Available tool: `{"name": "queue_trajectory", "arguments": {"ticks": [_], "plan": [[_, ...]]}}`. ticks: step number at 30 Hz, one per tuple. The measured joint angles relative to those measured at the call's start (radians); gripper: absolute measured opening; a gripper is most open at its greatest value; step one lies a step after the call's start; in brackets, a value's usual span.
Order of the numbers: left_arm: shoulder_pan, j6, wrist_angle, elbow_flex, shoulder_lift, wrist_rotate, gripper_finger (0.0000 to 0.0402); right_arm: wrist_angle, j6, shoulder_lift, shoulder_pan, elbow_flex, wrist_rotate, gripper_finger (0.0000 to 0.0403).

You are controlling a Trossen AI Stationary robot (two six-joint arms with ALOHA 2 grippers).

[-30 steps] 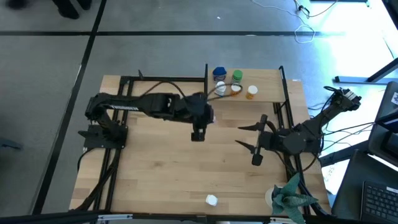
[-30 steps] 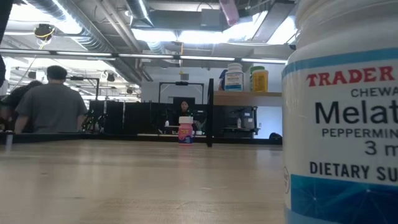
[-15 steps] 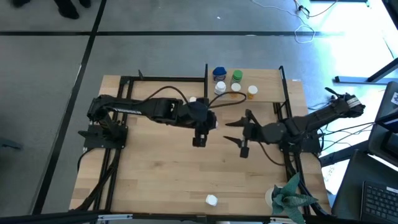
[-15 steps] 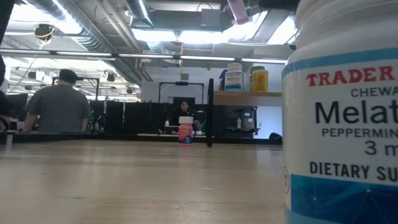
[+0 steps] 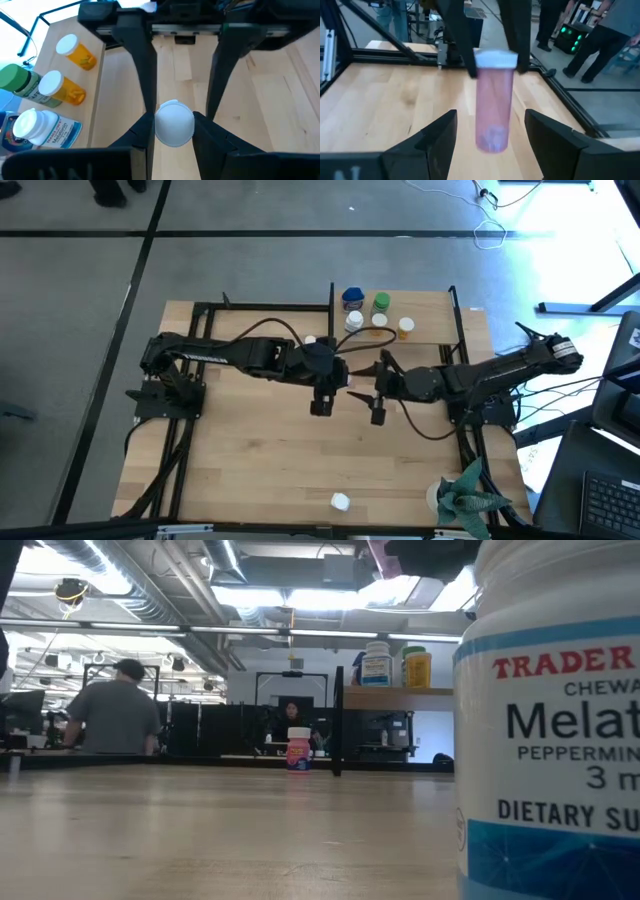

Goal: Pick and place medicine bottles onto shelf by color
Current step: Put the light pink medicine bottle on the shelf

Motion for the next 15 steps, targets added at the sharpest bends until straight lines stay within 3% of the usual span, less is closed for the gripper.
{"name": "queue_trajectory", "arguments": {"ticks": [15], "plan": [[0.000,-0.002,-0.006,0.000,0.000,0.000,0.0088,0.061,-0.049,0.027,-0.015,0.000,-0.002,0.0224]]}}
